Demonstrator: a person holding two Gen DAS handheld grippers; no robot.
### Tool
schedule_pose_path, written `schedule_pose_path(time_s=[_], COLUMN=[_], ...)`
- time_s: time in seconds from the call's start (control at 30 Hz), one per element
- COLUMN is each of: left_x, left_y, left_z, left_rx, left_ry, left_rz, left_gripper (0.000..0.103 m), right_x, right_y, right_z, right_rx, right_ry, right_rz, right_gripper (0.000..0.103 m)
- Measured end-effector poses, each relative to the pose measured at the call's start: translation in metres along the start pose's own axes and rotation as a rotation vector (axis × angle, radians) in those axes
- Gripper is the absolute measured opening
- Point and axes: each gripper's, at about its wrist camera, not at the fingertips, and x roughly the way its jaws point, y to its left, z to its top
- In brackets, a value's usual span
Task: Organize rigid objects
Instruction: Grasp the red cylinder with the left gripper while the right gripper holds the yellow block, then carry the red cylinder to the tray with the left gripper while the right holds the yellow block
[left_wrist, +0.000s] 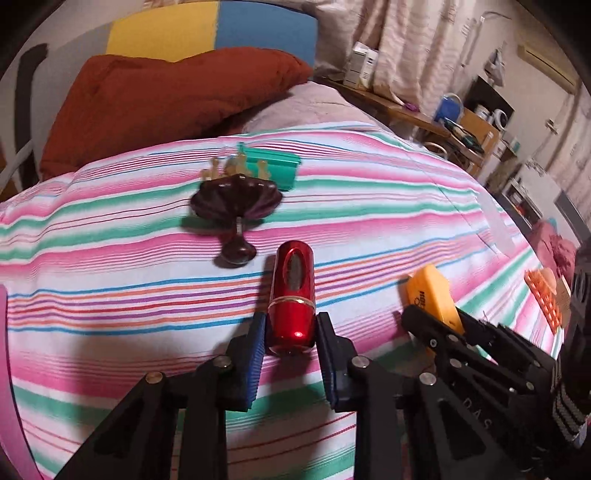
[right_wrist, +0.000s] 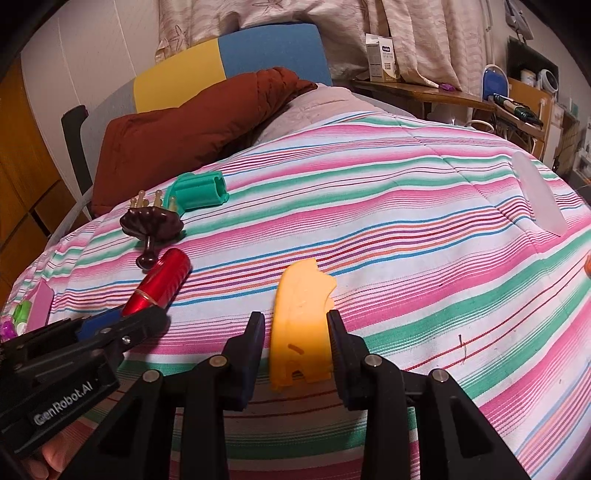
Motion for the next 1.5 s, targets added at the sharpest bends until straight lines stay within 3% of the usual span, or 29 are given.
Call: schedule_pose_path(time_s=[0.33, 0.4, 0.53, 1.03, 1.3, 1.5], left_x=[0.015, 0.016, 0.007, -0.077, -0.136, -0.181], left_y=[-0.002, -0.006, -0.007, 0.026, 0.054, 0.086], left_z=[0.013, 0.012, 0.006, -0.044, -0.065, -0.091], left_rx=[-0.024, 0.004, 0.029, -0.071, -0.129, -0.172], left_ry=[-0.011, -0.012, -0.007, -0.038, -0.149, -0.229], left_rz=[0.034, 0.044, 0.049, -0.039, -0.052, -0.014], left_gripper=[0.032, 0.026, 0.026, 0.026, 0.026, 0.026], right_x=[0.0, 0.001, 0.001, 0.0, 0.001, 0.002], right_y=[0.002, 0.002, 0.002, 0.003, 0.007, 0.011], right_z=[0.0, 0.0, 0.0, 0.0, 0.001, 0.001], right_rx=[-0.008, -0.01, -0.01, -0.019, -0.034, -0.056], right_ry=[0.0, -0.002, -0.005, -0.006, -0.005, -0.003], right_rz=[-0.009, -0.01, -0.015, -0.034, -0.055, -0.08], right_gripper=[0.035, 0.035, 0.033, 0.031, 0.03, 0.03])
